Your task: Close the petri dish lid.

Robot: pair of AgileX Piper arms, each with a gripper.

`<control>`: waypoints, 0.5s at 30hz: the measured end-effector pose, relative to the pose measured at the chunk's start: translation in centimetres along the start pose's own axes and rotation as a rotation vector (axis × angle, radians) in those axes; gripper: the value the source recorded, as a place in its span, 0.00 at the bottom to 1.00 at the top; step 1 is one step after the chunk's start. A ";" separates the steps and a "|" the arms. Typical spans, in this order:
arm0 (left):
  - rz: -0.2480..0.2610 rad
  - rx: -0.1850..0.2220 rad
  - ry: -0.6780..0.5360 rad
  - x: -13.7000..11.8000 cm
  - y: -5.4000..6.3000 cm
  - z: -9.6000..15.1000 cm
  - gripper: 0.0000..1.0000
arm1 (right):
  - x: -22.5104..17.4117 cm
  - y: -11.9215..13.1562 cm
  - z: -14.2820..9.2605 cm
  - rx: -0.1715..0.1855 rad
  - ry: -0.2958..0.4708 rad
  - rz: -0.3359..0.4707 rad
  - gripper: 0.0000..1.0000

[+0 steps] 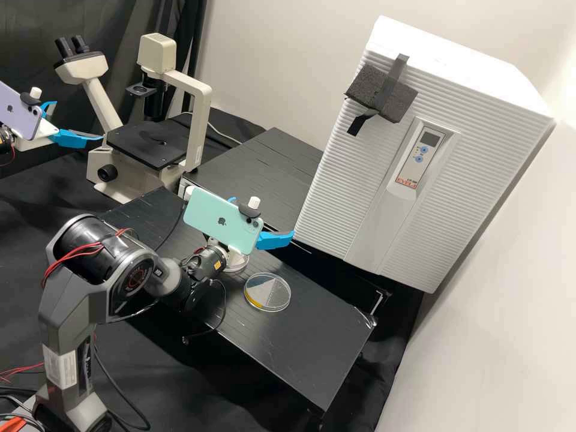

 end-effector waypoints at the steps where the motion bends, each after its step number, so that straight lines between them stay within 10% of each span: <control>1: 0.000 0.000 0.000 0.0 0.0 0.0 1.00 | 0.0 0.0 0.0 0.000 0.000 0.000 1.00; 15: 0.000 0.000 0.000 0.0 0.0 0.0 1.00 | -2.5 1.1 1.4 0.004 -0.030 0.032 1.00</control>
